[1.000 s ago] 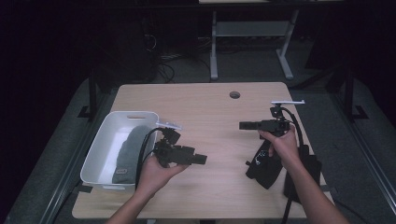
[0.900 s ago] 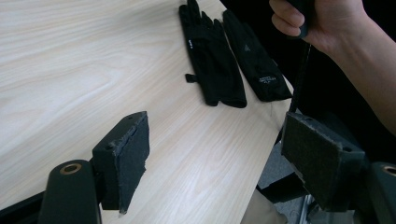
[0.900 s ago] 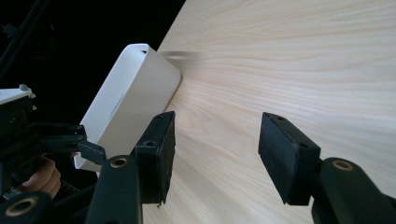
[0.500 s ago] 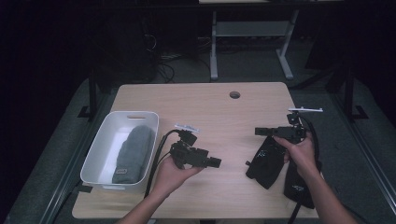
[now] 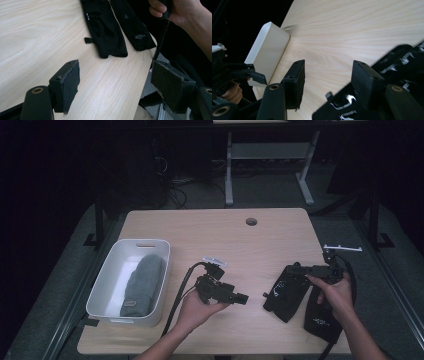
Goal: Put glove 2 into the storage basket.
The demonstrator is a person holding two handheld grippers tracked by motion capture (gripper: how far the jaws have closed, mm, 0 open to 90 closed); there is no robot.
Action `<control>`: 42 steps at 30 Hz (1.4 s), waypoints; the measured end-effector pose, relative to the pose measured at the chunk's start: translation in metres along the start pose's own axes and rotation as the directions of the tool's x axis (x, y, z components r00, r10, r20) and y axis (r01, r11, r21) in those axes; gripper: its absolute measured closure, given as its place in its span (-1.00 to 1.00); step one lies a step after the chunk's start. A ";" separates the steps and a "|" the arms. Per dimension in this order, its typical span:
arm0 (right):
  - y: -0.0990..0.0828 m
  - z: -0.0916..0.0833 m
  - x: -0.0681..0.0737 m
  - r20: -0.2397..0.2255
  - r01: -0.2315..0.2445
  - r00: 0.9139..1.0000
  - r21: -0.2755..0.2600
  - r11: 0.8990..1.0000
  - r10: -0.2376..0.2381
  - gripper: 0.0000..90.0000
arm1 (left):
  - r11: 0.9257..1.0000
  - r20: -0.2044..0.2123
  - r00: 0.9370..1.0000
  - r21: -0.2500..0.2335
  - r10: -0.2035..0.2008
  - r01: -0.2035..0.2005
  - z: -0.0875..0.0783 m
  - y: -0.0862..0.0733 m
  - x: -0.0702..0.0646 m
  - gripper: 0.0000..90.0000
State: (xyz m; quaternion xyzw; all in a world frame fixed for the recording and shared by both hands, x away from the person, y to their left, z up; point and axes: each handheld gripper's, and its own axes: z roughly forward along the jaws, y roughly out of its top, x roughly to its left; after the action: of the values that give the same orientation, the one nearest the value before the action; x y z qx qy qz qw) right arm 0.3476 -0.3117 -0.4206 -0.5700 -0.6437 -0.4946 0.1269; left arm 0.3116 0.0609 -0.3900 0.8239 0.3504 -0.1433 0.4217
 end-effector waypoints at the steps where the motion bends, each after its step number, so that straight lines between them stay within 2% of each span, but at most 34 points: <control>1: -0.002 -0.002 -0.002 0.003 0.005 1.000 -0.003 1.000 -0.005 -0.01 | 1.000 0.000 1.000 -0.001 0.006 -0.006 0.001 0.000 0.000 -0.47; 7: -0.009 -0.012 -0.013 0.017 -0.013 1.000 -0.021 1.000 0.013 -0.04 | 1.000 0.005 1.000 0.004 0.007 -0.007 0.010 0.000 0.000 -0.47; 14: -0.015 -0.021 -0.018 0.050 -0.008 0.999 -0.025 1.000 0.010 -0.08 | 1.000 0.018 1.000 -0.006 0.018 -0.018 0.017 0.000 -0.002 -0.47; 21: -0.027 -0.031 -0.024 0.095 0.011 0.995 -0.006 1.000 -0.011 -0.10 | 1.000 0.038 0.999 0.004 0.021 -0.021 0.028 0.000 -0.006 -0.48; 25: -0.034 -0.037 -0.024 0.123 0.024 0.992 -0.007 1.000 -0.023 -0.09 | 1.000 0.048 0.999 -0.006 0.021 -0.020 0.030 -0.001 -0.006 -0.49; 30: -0.042 -0.047 -0.025 0.182 0.057 0.982 0.000 0.998 -0.056 -0.10 | 1.000 0.051 0.998 -0.005 0.022 -0.021 0.034 -0.003 -0.006 -0.50; 32: -0.046 -0.051 -0.025 0.218 0.072 0.973 0.002 0.997 -0.071 -0.11 | 1.000 0.053 0.998 0.003 0.022 -0.022 0.036 -0.003 -0.006 -0.50; 33: -0.046 -0.051 -0.025 0.218 0.072 0.973 0.002 0.997 -0.071 -0.11 | 1.000 0.053 0.998 0.003 0.022 -0.022 0.036 -0.003 -0.006 -0.50; 36: -0.054 -0.057 -0.028 0.262 0.092 0.961 0.019 0.996 -0.093 -0.12 | 1.000 0.055 0.998 0.010 0.016 -0.017 0.039 -0.005 -0.006 -0.50; 37: -0.054 -0.057 -0.028 0.262 0.092 0.961 0.019 0.996 -0.093 -0.12 | 1.000 0.055 0.998 0.010 0.016 -0.017 0.039 -0.005 -0.006 -0.50; 40: -0.060 -0.060 -0.031 0.306 0.105 0.945 0.046 0.993 -0.114 -0.13 | 1.000 0.056 0.998 0.015 0.013 -0.014 0.040 -0.007 -0.006 -0.50; 41: -0.063 -0.062 -0.031 0.327 0.104 0.938 0.059 0.993 -0.118 -0.14 | 1.000 0.056 0.998 0.018 0.015 -0.016 0.041 -0.007 -0.006 -0.50; 42: -0.063 -0.062 -0.031 0.327 0.104 0.938 0.059 0.993 -0.118 -0.14 | 1.000 0.056 0.998 0.018 0.015 -0.016 0.041 -0.007 -0.006 -0.50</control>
State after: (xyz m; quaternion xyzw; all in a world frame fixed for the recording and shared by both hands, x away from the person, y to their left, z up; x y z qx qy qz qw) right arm 0.2789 -0.3707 -0.4444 -0.6047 -0.6969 -0.3856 0.0009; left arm 0.3047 0.0287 -0.4154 0.8262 0.3309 -0.1661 0.4247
